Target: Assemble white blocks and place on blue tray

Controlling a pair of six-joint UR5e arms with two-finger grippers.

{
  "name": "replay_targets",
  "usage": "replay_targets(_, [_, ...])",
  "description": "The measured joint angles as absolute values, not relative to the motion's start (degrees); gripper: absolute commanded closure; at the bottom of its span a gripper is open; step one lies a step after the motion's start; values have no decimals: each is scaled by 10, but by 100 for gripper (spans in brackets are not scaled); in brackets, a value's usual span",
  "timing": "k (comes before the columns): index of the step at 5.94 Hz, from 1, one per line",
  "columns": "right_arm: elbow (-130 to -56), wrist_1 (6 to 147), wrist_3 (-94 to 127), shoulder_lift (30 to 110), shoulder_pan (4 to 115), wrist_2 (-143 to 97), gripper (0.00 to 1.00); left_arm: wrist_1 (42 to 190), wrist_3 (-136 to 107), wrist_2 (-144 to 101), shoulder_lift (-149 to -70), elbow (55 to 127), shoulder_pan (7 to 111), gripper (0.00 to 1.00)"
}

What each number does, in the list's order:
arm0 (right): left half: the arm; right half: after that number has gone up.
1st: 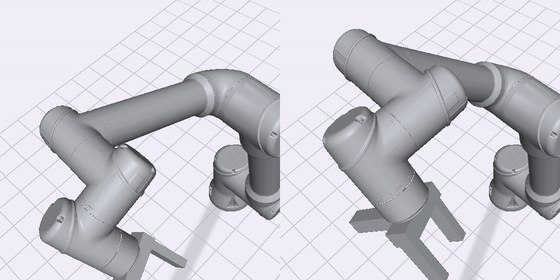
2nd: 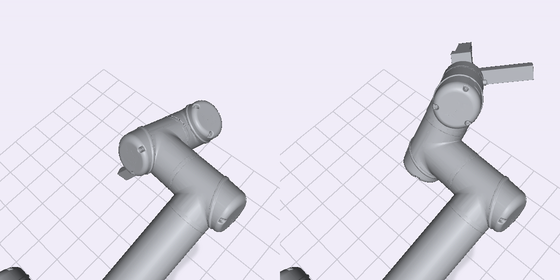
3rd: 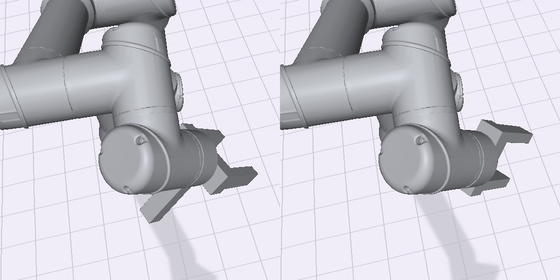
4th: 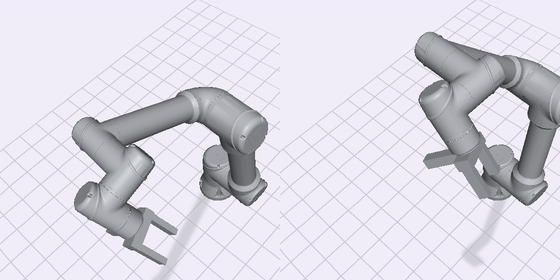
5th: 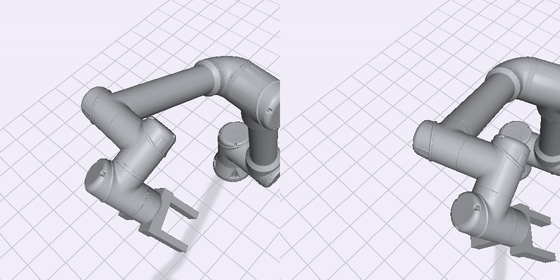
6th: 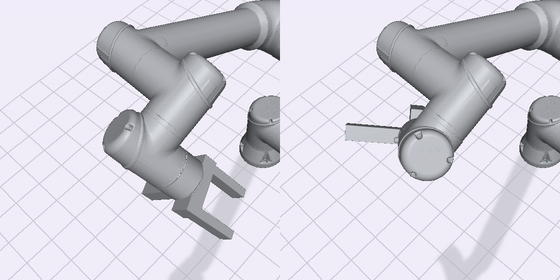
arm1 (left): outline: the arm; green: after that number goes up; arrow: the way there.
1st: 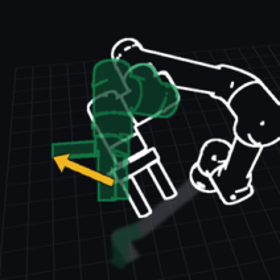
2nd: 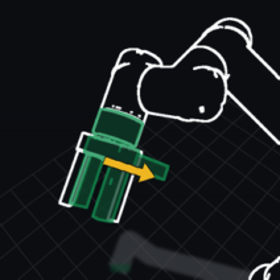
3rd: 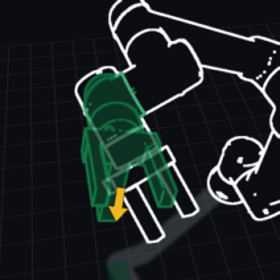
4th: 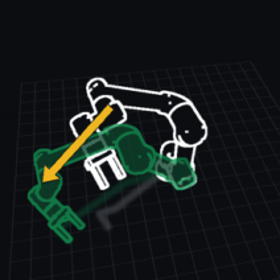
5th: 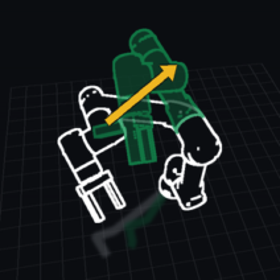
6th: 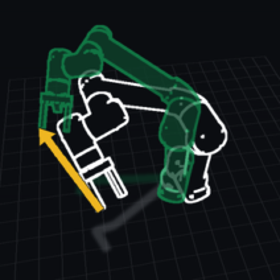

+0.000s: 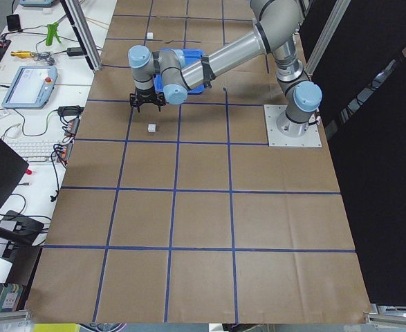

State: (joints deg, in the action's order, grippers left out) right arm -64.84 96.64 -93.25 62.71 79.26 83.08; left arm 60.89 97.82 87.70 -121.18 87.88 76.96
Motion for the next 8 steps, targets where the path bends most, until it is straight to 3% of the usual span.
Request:
replay_targets(2, [-615, 963, -1011, 571, 793, 761, 0, 591, 995, 881, -1237, 888, 764, 2])
replay_targets(4, [-641, 968, -1026, 540, 791, 674, 0, 571, 997, 882, -1253, 889, 756, 5])
replay_targets(6, [-675, 981, -1065, 510, 773, 618, 0, 566, 997, 882, -1261, 889, 752, 56])
replay_targets(7, [-680, 993, -1096, 489, 764, 596, 0, 565, 996, 882, -1264, 890, 749, 99])
replay_targets(8, [-682, 1013, -1121, 471, 760, 584, 0, 565, 997, 882, -1265, 889, 746, 100])
